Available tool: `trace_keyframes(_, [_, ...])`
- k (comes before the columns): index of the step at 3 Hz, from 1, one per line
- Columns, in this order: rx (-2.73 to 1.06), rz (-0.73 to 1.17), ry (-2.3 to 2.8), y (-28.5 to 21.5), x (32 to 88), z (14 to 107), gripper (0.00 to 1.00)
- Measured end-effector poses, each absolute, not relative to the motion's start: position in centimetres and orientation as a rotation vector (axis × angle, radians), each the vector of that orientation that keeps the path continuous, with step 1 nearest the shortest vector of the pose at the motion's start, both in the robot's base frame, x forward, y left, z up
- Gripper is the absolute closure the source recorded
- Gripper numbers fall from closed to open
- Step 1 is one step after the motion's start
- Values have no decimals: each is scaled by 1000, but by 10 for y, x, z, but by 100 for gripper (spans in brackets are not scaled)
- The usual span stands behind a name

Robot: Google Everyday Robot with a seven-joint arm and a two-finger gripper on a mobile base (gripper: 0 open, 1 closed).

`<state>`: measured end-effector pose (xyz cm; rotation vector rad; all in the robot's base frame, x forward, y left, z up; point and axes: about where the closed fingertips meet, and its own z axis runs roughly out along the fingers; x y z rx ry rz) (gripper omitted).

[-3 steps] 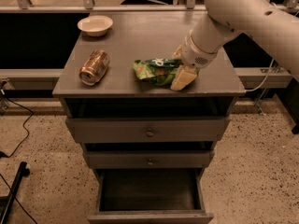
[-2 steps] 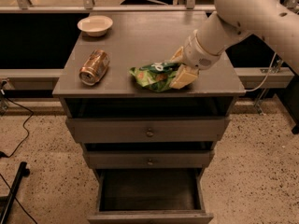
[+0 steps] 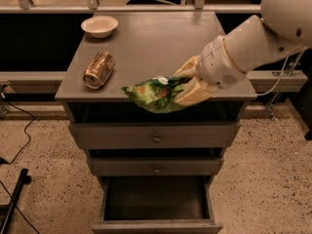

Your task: Place green rice chip bag into bottom drawer

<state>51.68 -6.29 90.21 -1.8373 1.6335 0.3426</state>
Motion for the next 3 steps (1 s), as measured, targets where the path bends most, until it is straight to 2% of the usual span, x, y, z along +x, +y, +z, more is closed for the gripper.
trace_keyframes(1, [-1808, 367, 1694, -58, 478, 866, 100])
trace_keyframes(2, [-1786, 432, 1803, -65, 453, 786, 100])
trace_keyframes(3, [-1810, 459, 1828, -64, 438, 766, 100])
